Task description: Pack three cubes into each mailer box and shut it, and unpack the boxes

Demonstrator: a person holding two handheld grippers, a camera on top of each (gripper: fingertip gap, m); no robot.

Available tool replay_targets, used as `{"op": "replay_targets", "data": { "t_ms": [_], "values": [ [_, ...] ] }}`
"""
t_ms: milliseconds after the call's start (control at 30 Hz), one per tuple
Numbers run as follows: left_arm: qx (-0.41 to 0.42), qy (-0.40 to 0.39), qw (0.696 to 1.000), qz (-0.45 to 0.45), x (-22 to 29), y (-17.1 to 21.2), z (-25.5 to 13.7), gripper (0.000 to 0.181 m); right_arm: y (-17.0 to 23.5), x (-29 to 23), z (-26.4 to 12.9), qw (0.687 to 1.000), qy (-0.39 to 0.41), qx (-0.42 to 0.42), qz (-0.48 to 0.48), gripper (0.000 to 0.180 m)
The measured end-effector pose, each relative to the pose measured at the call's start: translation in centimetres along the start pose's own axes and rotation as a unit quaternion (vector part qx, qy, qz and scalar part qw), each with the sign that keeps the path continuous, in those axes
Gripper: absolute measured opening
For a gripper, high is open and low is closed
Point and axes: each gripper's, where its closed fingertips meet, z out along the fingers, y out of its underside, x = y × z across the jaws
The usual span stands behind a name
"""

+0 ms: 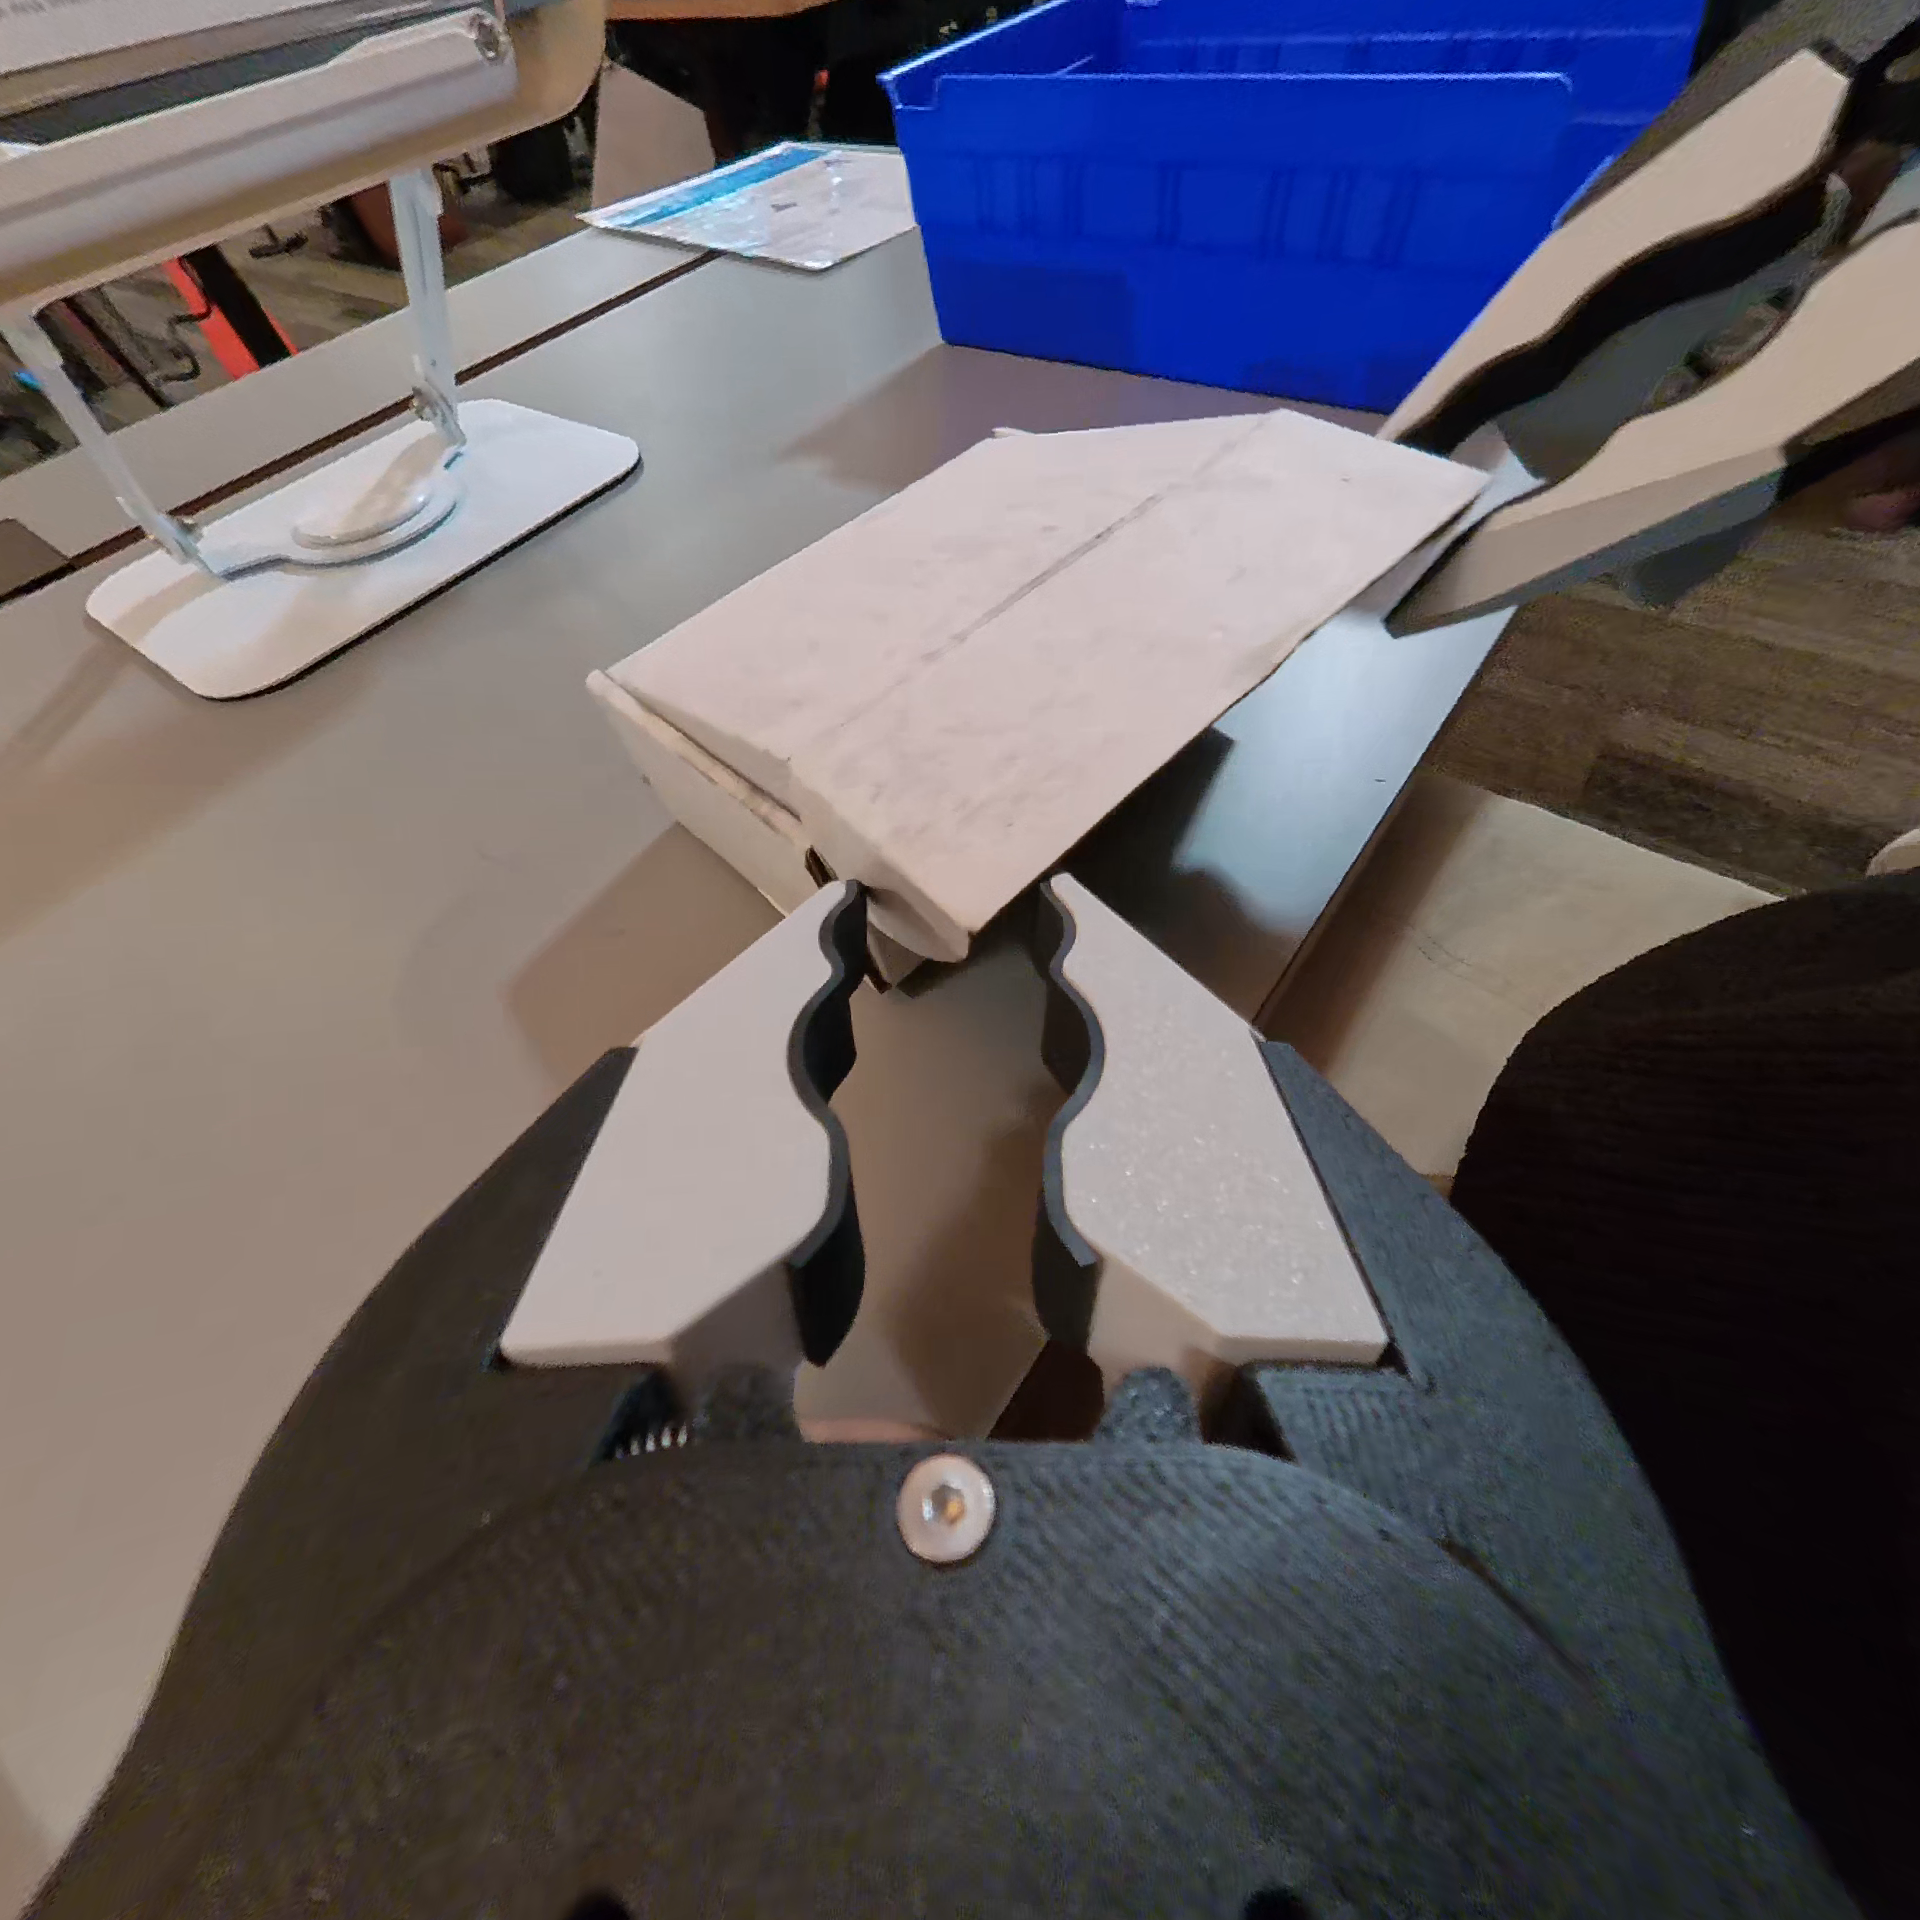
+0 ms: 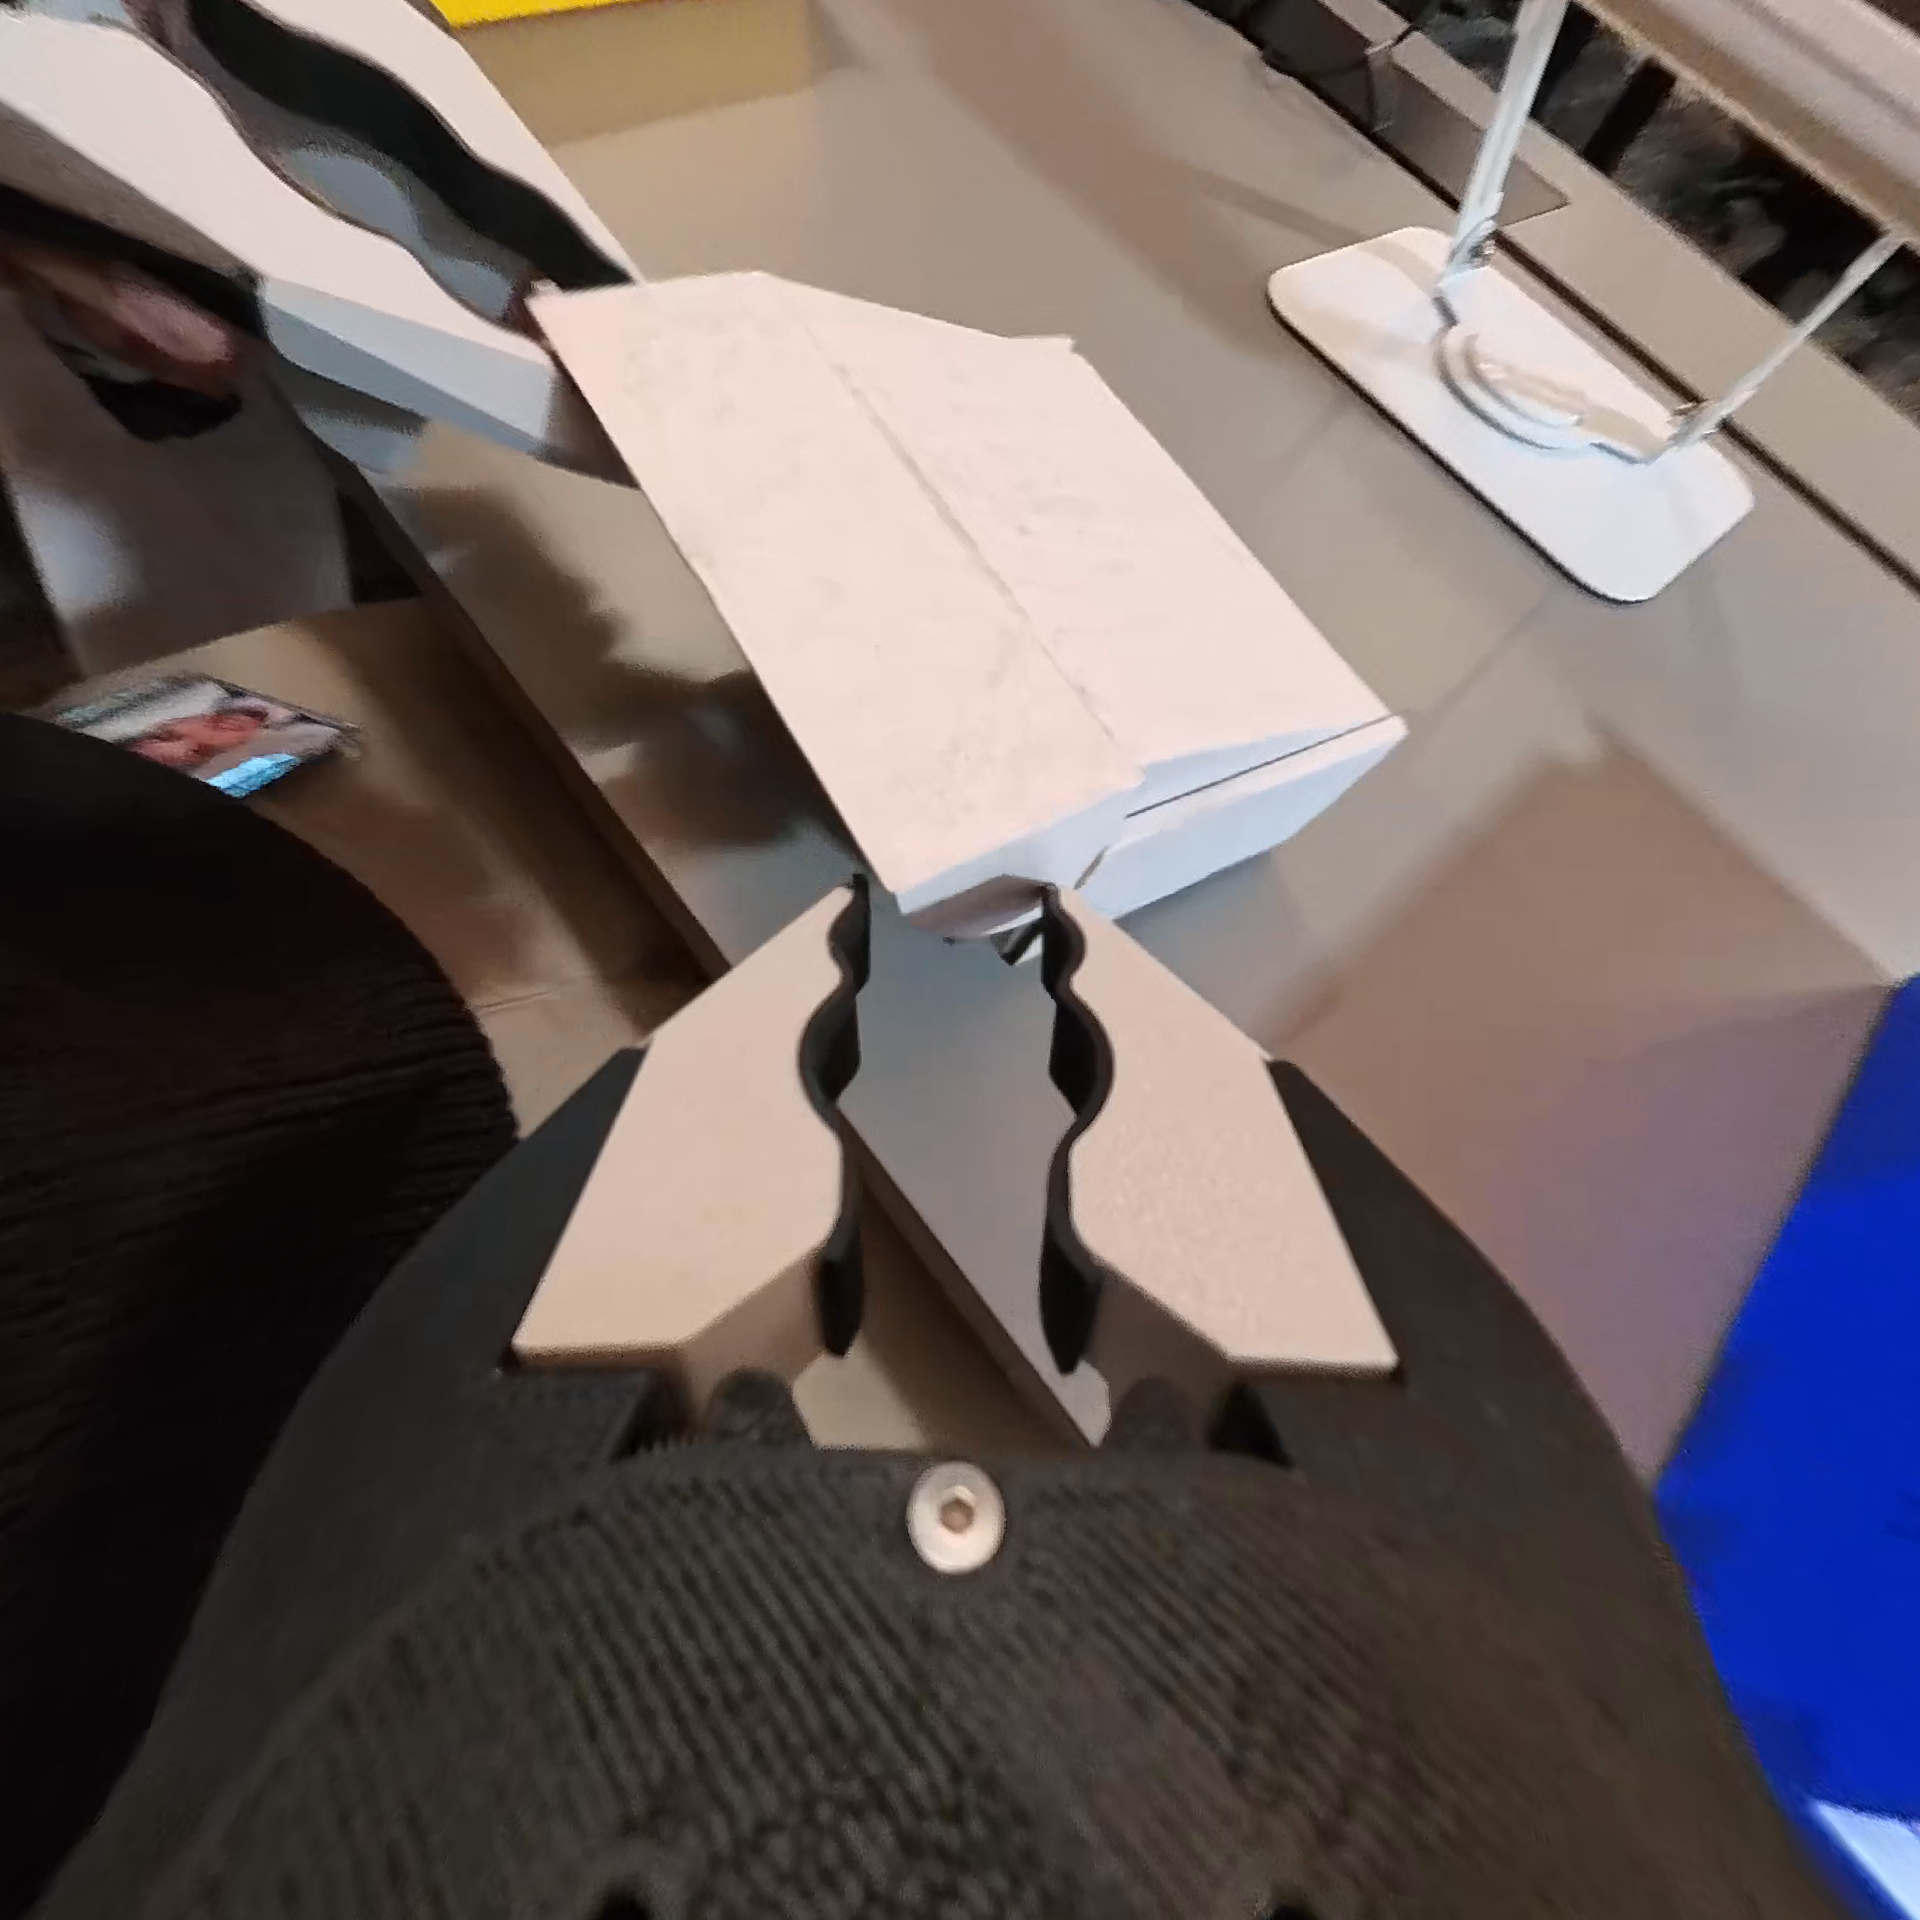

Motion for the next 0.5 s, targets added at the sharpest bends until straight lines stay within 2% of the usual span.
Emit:
{"op": "replay_targets", "data": {
  "t_ms": [167,500],
  "values": [
    [-0.007,0.006,0.999,0.035,0.8,0.3,0.2,0.027,0.3,1.2,-0.2,0.997,0.054,-0.023,-0.054,0.016],
    [-0.002,0.013,0.999,0.04,1.3,0.1,0.2,0.028,0.8,1.1,-0.2,0.999,0.002,-0.016,0.036,0.018]
  ]
}}
